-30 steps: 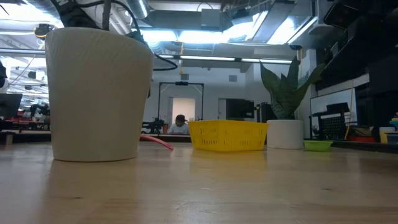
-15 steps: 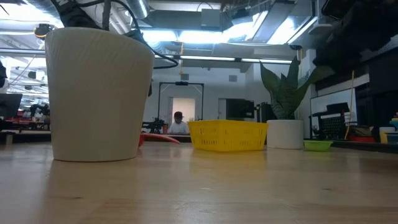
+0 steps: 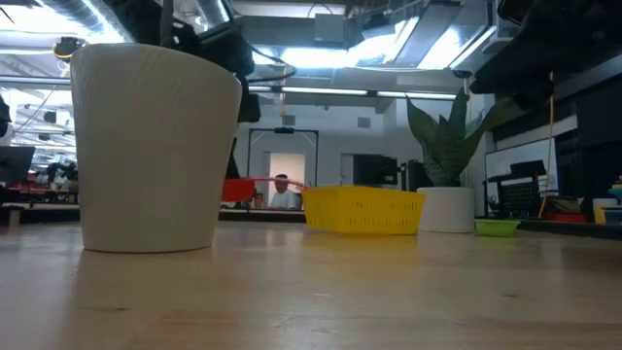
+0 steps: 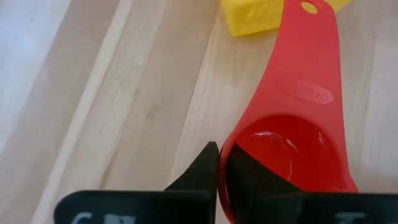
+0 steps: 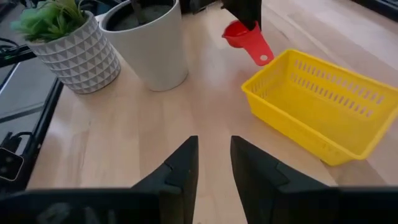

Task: Nest measuring cups in basket
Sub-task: Stack the red measuring cup on top of the blue measuring cup

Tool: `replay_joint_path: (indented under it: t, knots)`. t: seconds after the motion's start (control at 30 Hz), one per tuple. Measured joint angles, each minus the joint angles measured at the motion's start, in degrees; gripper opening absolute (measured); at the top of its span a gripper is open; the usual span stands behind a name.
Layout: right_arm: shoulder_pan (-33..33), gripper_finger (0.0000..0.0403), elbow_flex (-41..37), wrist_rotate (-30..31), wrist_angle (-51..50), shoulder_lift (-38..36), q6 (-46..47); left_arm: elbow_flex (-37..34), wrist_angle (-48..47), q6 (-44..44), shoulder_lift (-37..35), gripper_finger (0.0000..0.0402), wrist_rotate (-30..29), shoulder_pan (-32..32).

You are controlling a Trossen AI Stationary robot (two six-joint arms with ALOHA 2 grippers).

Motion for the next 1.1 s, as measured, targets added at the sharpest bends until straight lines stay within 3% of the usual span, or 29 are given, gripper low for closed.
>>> replay_joint_path:
  t: [0.17, 0.33, 0.5, 0.67, 0.83, 1.1]
  knots:
    - [-0.02, 0.0098, 0.0, 0.07, 1.36, 0.0, -0.11, 3.38, -4.6, 2.72, 0.0, 0.0011, 0.49, -0.07]
    - [-0.09, 0.0098, 0.0, 0.12, 3.75, 0.01, -0.21, 5.07, -4.88, 4.94, 0.0, 0.0011, 6.21, -0.26]
    - [-3.44, 0.0098, 0.0, 0.14, 7.32, 0.02, -0.07, 5.73, 0.24, 7.97, 0.0, 0.0011, 12.13, -0.75]
    - [-9.77, 0.0098, 0.0, -0.85, 11.78, 0.01, -0.15, 5.75, 5.78, 11.86, 0.0, 0.0011, 13.16, -1.64]
    - [-17.07, 0.0098, 0.0, -7.95, 16.74, 0.07, 0.69, 5.75, 7.92, 13.24, 0.0, 0.0011, 13.18, -2.67]
    - [-26.95, 0.0098, 0.02, -22.01, 21.5, 3.53, 10.2, 5.75, 14.22, 18.3, -0.01, 0.0011, 13.25, -5.68]
